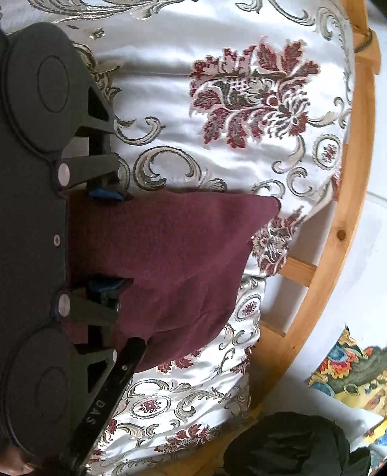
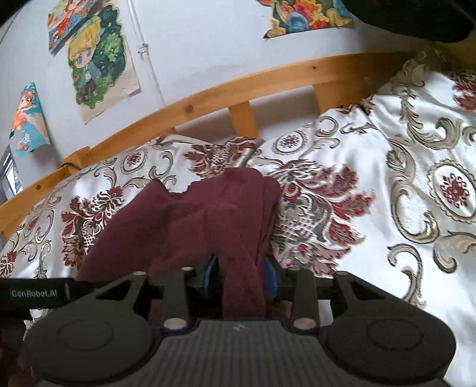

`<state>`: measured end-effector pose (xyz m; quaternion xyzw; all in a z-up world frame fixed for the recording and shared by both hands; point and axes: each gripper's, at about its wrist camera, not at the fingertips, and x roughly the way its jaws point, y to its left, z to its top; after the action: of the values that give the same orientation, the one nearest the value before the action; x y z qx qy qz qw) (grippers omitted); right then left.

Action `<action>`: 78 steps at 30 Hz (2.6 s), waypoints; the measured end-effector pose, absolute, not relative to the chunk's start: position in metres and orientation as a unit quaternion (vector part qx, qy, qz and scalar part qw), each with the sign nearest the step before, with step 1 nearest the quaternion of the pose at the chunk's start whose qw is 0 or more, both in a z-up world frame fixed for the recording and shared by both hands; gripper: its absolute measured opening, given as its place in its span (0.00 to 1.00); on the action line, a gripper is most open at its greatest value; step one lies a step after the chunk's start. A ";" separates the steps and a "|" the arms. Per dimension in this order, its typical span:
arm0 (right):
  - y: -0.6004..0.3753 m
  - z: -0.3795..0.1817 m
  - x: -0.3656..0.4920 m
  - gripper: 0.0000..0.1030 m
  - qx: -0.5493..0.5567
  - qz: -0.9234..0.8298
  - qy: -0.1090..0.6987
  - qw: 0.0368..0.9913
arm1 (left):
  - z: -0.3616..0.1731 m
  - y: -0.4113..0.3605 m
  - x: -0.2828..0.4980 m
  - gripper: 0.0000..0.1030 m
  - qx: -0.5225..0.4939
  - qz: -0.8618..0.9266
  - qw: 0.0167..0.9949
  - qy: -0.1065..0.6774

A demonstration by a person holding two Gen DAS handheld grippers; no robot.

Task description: Fold small clothes

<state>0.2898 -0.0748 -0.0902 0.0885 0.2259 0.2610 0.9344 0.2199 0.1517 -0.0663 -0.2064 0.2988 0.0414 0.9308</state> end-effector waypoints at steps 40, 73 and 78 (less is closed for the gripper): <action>-0.136 -0.054 0.220 1.00 0.036 0.206 0.178 0.961 | -0.021 0.125 0.149 0.99 -0.151 0.132 0.930 0.307; -0.190 0.015 0.055 1.00 0.044 0.237 0.094 0.966 | 0.021 0.058 -0.012 0.99 -0.044 0.135 0.971 0.191; -0.193 0.002 0.047 1.00 0.046 0.227 0.121 0.965 | 0.007 0.059 -0.016 0.99 -0.051 0.127 0.970 0.202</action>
<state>0.0470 -0.1925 0.0023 0.0457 0.1212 0.2271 0.9652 -0.0161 0.0586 0.0071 -0.0509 0.2015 0.1273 0.9698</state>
